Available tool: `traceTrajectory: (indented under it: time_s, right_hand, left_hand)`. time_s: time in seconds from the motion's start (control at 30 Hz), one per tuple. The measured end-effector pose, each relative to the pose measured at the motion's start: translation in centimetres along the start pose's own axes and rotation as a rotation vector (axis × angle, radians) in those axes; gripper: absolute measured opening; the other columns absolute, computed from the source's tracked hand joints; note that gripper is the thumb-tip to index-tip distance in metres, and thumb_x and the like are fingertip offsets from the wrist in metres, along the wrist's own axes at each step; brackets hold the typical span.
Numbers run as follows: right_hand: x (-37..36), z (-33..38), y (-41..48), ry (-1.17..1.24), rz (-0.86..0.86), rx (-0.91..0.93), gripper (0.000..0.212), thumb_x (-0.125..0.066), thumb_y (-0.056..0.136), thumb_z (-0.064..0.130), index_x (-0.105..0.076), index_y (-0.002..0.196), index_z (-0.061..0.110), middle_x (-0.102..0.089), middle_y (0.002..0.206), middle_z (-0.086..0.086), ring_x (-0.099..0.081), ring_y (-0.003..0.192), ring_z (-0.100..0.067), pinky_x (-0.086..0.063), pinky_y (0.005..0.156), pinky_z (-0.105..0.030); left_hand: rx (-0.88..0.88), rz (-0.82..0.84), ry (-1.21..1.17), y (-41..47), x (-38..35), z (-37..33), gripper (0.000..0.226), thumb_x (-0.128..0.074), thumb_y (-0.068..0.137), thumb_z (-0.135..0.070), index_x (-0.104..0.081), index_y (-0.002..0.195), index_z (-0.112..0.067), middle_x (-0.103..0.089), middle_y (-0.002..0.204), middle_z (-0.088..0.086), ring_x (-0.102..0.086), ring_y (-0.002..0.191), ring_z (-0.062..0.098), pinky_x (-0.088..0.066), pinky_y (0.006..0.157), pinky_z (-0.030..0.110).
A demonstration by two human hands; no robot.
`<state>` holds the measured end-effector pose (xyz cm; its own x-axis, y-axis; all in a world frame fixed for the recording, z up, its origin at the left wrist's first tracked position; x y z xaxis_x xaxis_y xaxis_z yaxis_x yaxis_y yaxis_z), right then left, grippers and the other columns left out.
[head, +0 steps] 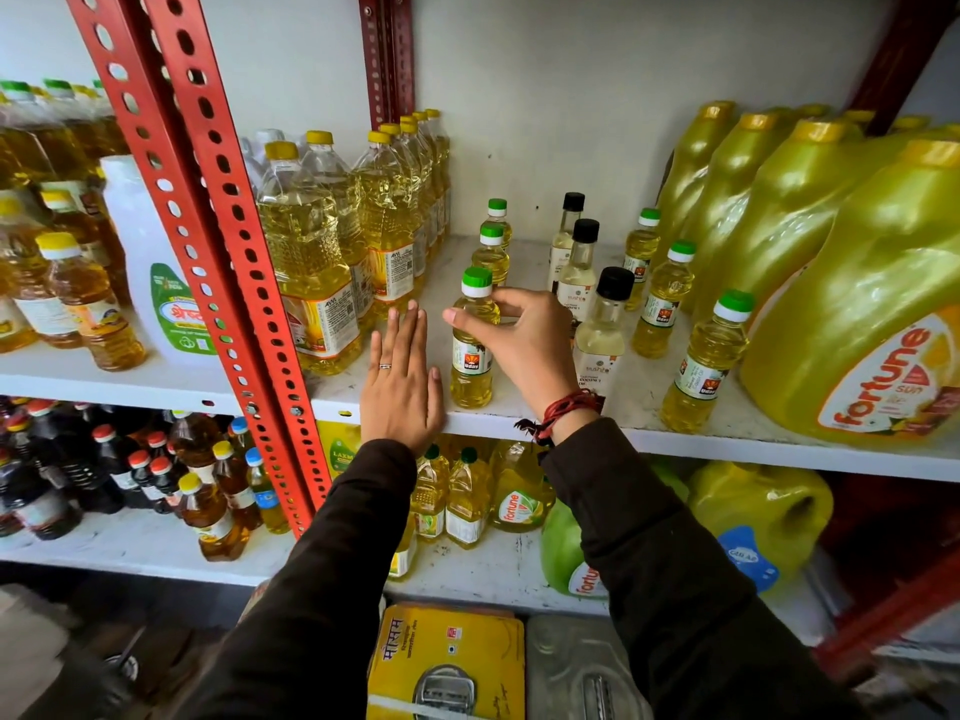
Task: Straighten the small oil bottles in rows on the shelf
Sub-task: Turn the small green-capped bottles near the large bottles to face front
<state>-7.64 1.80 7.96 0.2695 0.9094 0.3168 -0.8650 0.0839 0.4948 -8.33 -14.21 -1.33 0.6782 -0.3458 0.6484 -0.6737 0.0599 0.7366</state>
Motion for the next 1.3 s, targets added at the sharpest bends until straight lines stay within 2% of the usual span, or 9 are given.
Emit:
traceTrajectory:
  time_s: [0.13,0.27,0.6,0.87,1.0,1.1,1.2,1.3]
  right_hand:
    - [0.3,0.3,-0.3,-0.002,-0.002,0.004,0.04,-0.086,0.072,0.044,-0.079,0.102,0.019,-0.076,0.092,0.007,-0.07,0.091,-0.008,-0.055,0.08,-0.023]
    - [0.2,0.3,-0.3,0.011,0.007,-0.012,0.04,-0.087,0.072,0.043,-0.079,0.103,0.019,-0.073,0.089,0.011,-0.07,0.09,-0.007,-0.055,0.079,-0.022]
    - [0.2,0.4,-0.5,-0.01,0.028,-0.009,0.042,-0.086,0.071,0.045,-0.079,0.104,0.02,-0.078,0.096,0.007,-0.07,0.093,-0.006,-0.053,0.078,-0.018]
    - [0.2,0.2,-0.8,-0.026,-0.001,-0.034,0.045,-0.087,0.069,0.048,-0.077,0.104,0.022,-0.078,0.099,0.004,-0.07,0.097,-0.011,-0.06,0.085,-0.036]
    - [-0.1,-0.2,-0.8,-0.009,-0.003,-0.059,0.062,-0.087,0.066,0.053,-0.069,0.117,0.023,-0.075,0.11,0.002,-0.071,0.1,-0.013,-0.061,0.086,-0.04]
    - [-0.1,-0.2,-0.8,-0.011,0.009,-0.07,0.076,-0.085,0.068,0.056,-0.059,0.131,0.022,-0.072,0.12,0.002,-0.071,0.104,-0.014,-0.06,0.089,-0.037]
    - [0.2,0.6,-0.9,-0.033,0.004,-0.039,0.076,-0.078,0.076,0.056,-0.052,0.138,0.021,-0.067,0.129,0.001,-0.065,0.116,-0.015,-0.056,0.096,-0.035]
    - [0.6,1.1,-0.8,-0.008,0.0,0.004,0.07,-0.074,0.084,0.049,-0.048,0.141,0.019,-0.059,0.14,-0.004,-0.057,0.129,-0.018,-0.05,0.108,-0.038]
  left_hand:
    - [0.006,-0.003,0.003,0.0,0.0,-0.1,0.069,-0.026,0.102,-0.031,-0.019,0.164,-0.002,-0.013,0.173,0.014,0.001,0.161,0.021,0.009,0.13,0.035]
    - [0.006,-0.006,0.0,0.0,0.1,-0.1,0.069,-0.026,0.102,-0.031,-0.019,0.164,-0.002,-0.013,0.173,0.014,0.0,0.161,0.022,0.008,0.13,0.036]
    - [0.004,-0.012,0.001,0.0,0.2,-0.1,0.068,-0.026,0.102,-0.03,-0.021,0.164,-0.001,-0.014,0.173,0.015,-0.002,0.161,0.024,0.006,0.131,0.037]
    - [0.007,-0.014,0.004,0.0,0.3,-0.2,0.068,-0.027,0.102,-0.03,-0.02,0.164,-0.002,-0.014,0.173,0.014,-0.003,0.162,0.025,0.005,0.131,0.038]
    - [0.008,-0.016,0.006,0.0,0.1,-0.1,0.068,-0.028,0.102,-0.029,-0.02,0.164,-0.003,-0.015,0.173,0.014,-0.002,0.161,0.023,0.008,0.131,0.036]
    - [-0.003,-0.009,-0.006,0.0,0.1,-0.1,0.068,-0.028,0.103,-0.03,-0.021,0.164,-0.003,-0.015,0.173,0.014,-0.001,0.161,0.023,0.008,0.13,0.035]
    - [0.005,0.008,-0.075,0.0,0.2,0.0,0.068,-0.027,0.104,-0.034,-0.019,0.165,-0.004,-0.014,0.174,0.012,0.001,0.162,0.021,0.007,0.131,0.036]
    - [0.062,-0.024,-0.198,0.2,0.8,0.5,0.069,-0.026,0.105,-0.037,-0.019,0.165,-0.003,-0.015,0.173,0.011,-0.001,0.162,0.02,0.005,0.131,0.04]
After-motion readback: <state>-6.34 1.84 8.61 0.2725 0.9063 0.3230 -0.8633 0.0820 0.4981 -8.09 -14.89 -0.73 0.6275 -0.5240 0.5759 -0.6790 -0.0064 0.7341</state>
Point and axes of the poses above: each hand's wrist, its own y-axis towards the middle knuckle, its own x-axis out of the back of the hand, z = x × y, the point moved 9 cm from there along y, towards the middle knuckle
